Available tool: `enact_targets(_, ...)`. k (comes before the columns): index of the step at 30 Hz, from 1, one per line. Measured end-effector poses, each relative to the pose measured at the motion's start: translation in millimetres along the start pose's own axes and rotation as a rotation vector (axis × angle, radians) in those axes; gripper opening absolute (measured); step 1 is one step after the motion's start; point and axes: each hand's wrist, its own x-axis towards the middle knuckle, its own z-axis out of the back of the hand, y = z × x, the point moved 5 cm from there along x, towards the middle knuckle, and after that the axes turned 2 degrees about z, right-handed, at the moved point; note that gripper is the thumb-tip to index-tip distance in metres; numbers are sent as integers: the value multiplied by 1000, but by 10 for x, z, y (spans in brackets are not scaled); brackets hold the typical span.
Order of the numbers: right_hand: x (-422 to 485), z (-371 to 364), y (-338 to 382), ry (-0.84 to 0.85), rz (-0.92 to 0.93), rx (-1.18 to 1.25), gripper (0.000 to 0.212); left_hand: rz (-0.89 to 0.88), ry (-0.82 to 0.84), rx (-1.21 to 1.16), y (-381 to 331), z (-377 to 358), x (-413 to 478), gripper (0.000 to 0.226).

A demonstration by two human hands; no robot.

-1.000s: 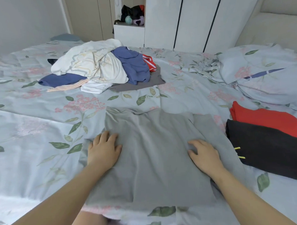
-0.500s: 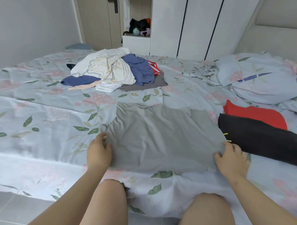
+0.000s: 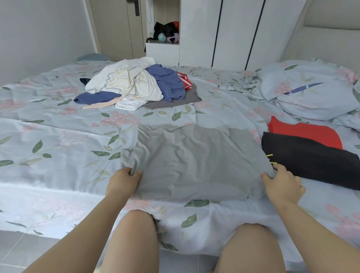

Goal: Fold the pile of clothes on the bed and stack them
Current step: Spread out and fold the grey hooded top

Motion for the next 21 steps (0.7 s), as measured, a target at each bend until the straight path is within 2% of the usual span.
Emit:
enact_targets(3,41,12,12,-2,22,66,23,5,17,-69,31,13,5,26)
enact_targets(9,20,51,109,-51,45,323,24,13,55,-305,-57,-64,-99,20)
enact_targets(12,22,10,195,32,13,342,12,-18,61,-358,-130,-72,-139,23)
enact_targets(14,37,-27,194,104,-10,298,19,-35,67,-353,-146,-53,-131,21)
enact_targets(17,56,-23,112,99,7,247,18,-26,10,-414,-95,41,-139,23)
enact_targets(19,37,36,9,37,-53,266,23,22,-66,-526,9,84,-179,22)
enact_targets(21,0,83,-79,7,-132,286,19,89,-123,-605,130,69,-257,17)
